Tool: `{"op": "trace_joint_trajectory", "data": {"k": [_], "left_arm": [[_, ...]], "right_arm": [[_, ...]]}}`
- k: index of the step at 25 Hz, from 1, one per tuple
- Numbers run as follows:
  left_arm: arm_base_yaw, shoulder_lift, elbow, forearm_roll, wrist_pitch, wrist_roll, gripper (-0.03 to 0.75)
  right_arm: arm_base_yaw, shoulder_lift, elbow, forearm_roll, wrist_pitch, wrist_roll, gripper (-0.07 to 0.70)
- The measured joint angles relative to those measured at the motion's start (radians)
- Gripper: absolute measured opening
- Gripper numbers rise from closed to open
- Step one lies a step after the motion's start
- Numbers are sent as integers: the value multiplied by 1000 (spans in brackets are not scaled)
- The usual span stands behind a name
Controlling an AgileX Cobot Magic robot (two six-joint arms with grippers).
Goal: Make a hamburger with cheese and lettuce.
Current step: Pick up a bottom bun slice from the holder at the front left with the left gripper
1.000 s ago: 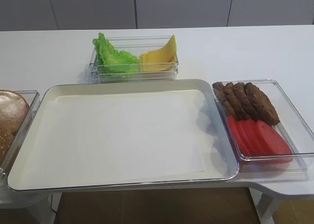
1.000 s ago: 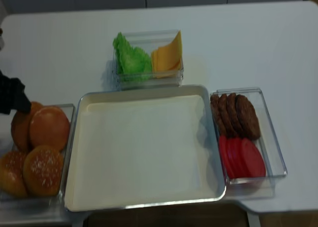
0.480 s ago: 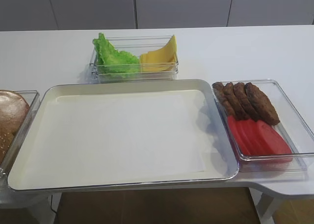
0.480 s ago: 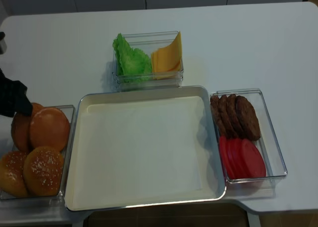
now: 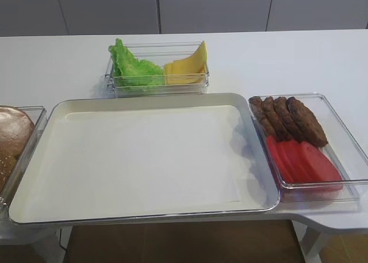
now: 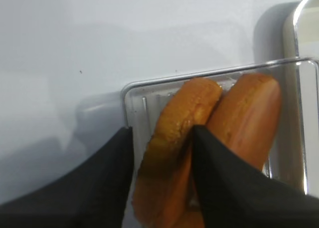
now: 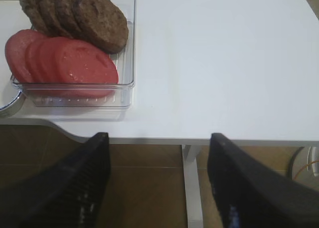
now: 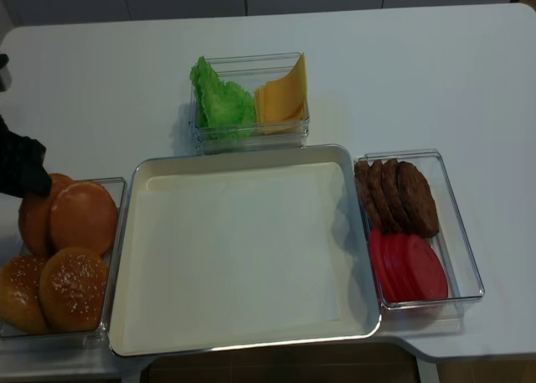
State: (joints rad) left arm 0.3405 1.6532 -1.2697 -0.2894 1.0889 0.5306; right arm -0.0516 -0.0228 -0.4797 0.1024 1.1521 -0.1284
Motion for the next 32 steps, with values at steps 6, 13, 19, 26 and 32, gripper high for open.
{"op": "trace_joint_trajectory", "data": {"k": [6,13,19,26,32], "left_arm": [[0,17,-3,-3,19,13,290],[0,23,-4,-5,21,16,274],[0,23,-5,-13,26,19,172],[0,23,-10,-25,35,19,141],[0,14,-17,-23,42,19,134]], "right_arm": [[0,0,0,0,0,0,468],[0,0,0,0,0,0,468],[0,0,0,0,0,0,468],[0,0,0,0,0,-1,468],[0,0,0,0,0,-1,468]]}}
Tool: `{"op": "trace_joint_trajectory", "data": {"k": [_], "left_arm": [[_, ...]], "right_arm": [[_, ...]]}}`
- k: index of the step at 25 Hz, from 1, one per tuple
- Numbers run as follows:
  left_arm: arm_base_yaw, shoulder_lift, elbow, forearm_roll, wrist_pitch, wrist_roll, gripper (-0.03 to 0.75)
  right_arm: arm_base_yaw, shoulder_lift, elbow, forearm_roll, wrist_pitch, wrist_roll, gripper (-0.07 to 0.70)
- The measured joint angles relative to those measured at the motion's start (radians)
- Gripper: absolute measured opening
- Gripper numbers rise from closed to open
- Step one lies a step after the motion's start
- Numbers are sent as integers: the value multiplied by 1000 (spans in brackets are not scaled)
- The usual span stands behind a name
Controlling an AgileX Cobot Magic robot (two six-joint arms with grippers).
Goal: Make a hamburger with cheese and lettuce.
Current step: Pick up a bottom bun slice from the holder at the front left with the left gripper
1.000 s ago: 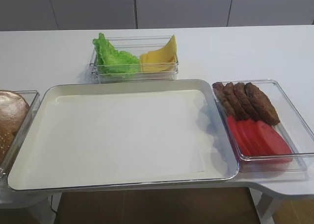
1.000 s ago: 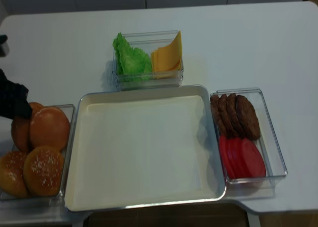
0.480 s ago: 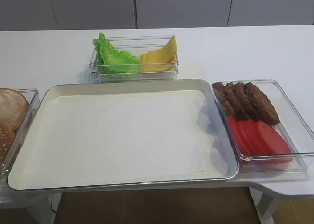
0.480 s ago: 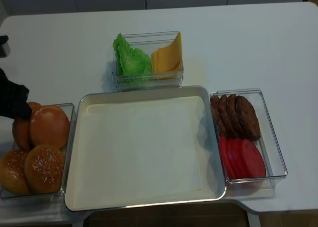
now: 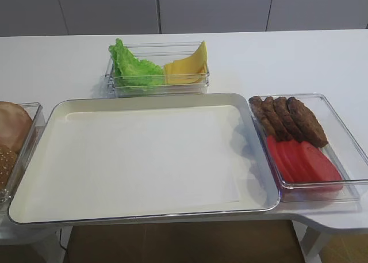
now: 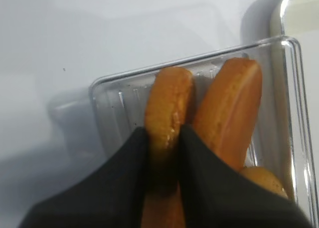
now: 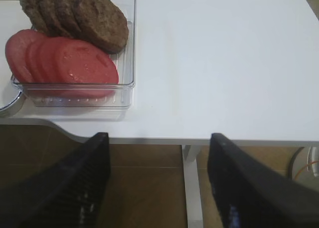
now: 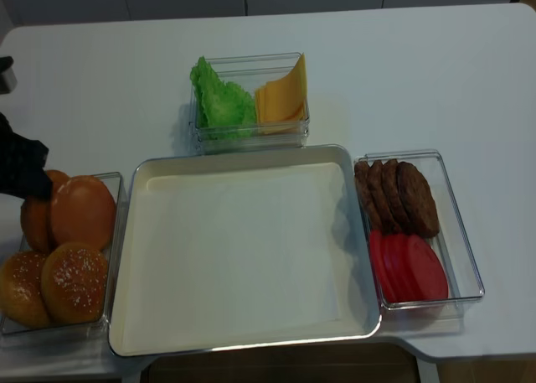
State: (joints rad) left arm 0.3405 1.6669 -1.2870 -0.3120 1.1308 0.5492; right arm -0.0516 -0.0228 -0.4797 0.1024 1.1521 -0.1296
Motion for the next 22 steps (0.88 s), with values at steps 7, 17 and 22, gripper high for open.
{"op": "trace_joint_trajectory", "data": {"k": [7,17,22], "left_arm": [[0,-47,-8,15,2,2,124],[0,-148,-10,20,11,2,122],[0,-233,-10,23,11,0,121]], "right_arm": [[0,0,0,0,0,0,468],[0,0,0,0,0,0,468],[0,0,0,0,0,0,468]]}}
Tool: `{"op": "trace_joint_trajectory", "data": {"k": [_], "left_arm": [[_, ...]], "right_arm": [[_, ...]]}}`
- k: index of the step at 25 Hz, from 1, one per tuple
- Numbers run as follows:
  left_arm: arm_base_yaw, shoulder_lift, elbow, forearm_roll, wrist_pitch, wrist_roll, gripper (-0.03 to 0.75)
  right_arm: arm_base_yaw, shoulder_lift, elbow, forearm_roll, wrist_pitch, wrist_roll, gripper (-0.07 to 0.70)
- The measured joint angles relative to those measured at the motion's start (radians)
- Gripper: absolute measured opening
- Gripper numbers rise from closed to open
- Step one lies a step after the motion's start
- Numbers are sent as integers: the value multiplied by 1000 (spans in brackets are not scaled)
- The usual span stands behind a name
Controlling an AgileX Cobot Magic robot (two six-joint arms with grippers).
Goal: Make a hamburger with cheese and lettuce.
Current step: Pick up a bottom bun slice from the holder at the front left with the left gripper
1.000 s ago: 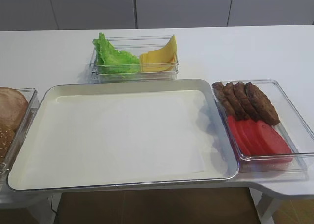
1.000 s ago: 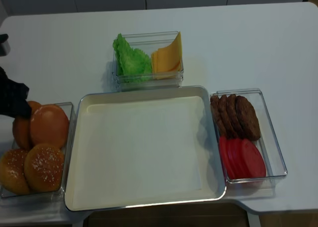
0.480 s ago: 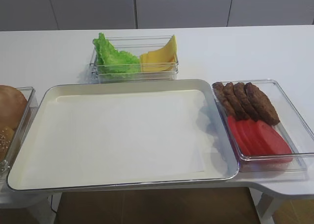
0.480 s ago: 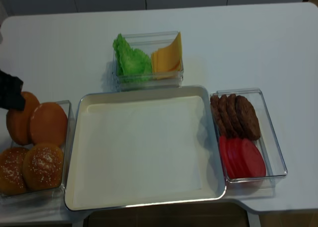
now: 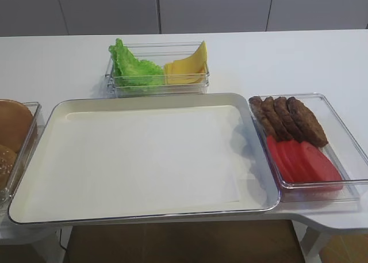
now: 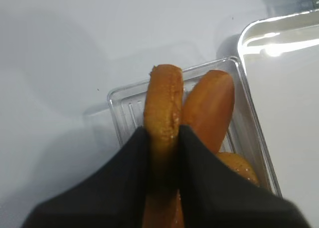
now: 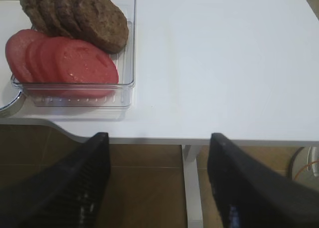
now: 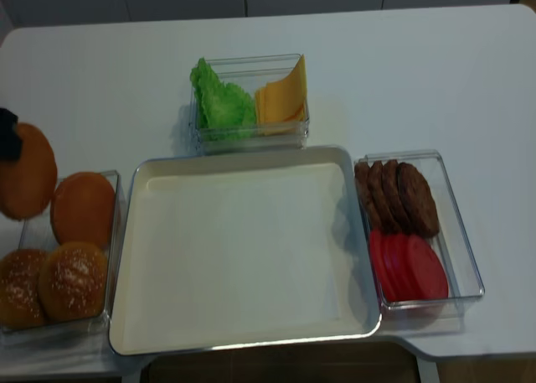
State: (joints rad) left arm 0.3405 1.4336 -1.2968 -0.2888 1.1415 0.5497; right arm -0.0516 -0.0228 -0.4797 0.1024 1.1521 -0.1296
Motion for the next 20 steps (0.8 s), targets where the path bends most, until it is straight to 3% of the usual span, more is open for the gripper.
{"op": "trace_joint_trajectory", "data": {"k": [6,9,14,20], "left_arm": [[-2,-119,0,0,10,-4,121],[-50,-174,0,1,14,-12,121],[-227,-233,0,32,18,-29,121],[-441,-242,0,142,12,-175,121]], "right_arm": [[0,0,0,0,0,0,468],[0,0,0,0,0,0,468],[0,0,0,0,0,0,468],[0,0,0,0,0,0,468]]}}
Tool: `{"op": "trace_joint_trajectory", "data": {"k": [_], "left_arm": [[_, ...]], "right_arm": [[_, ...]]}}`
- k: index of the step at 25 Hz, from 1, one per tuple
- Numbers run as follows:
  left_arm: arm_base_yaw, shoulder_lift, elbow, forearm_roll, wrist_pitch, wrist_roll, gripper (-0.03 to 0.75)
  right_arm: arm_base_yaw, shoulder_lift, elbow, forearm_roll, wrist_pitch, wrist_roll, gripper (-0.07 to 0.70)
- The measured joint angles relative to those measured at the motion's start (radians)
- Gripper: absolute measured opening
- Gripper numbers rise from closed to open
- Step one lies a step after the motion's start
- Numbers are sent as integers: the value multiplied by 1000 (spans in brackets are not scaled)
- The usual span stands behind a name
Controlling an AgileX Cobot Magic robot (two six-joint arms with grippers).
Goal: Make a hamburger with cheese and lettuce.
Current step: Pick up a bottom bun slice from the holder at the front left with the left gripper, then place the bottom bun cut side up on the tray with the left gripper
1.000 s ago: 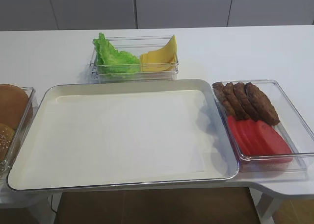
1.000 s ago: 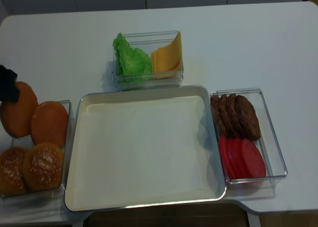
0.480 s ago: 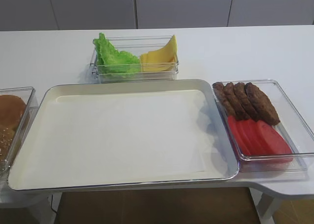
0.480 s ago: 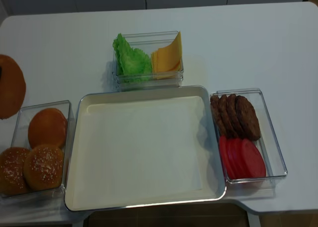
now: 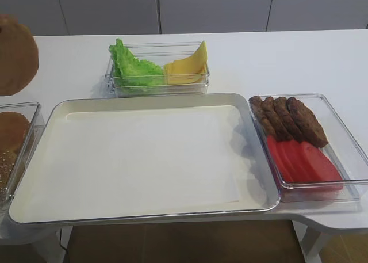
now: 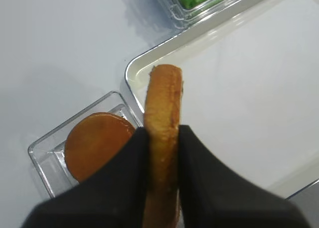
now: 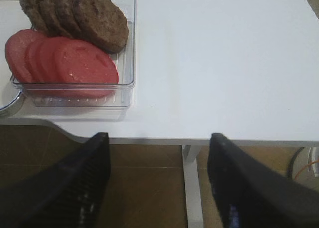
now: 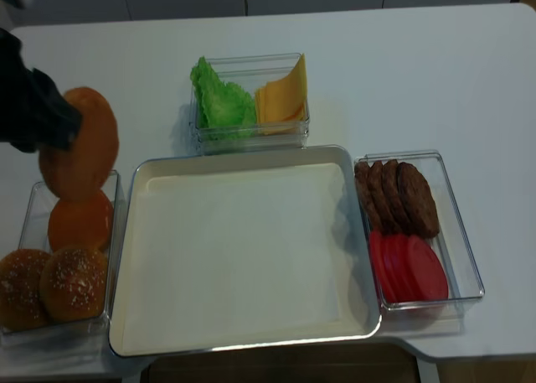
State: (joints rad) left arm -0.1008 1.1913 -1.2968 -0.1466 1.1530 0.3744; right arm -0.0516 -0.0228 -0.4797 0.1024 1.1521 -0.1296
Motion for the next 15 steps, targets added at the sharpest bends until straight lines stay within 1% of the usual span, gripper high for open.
{"op": "trace_joint_trajectory", "data": {"k": [3,5,9,10,11,12,13,14,15], "left_arm": [[-108,0,0,88,-30,-108,121],[-191,0,0,163,-44,-180,121],[-366,2,0,385,-46,-384,121],[-403,3,0,446,-43,-440,121],[-487,16,0,544,-31,-533,121],[-526,29,0,588,-20,-577,121],[-557,43,0,624,-7,-614,121],[-557,43,0,624,-7,-614,121],[-592,60,0,655,5,-642,121]], "right_arm": [[0,0,0,0,0,0,468],[0,0,0,0,0,0,468],[0,0,0,0,0,0,468],[0,0,0,0,0,0,468],[0,0,0,0,0,0,468],[0,0,0,0,0,0,468],[0,0,0,0,0,0,468],[0,0,0,0,0,0,468],[0,0,0,0,0,0,468]]}}
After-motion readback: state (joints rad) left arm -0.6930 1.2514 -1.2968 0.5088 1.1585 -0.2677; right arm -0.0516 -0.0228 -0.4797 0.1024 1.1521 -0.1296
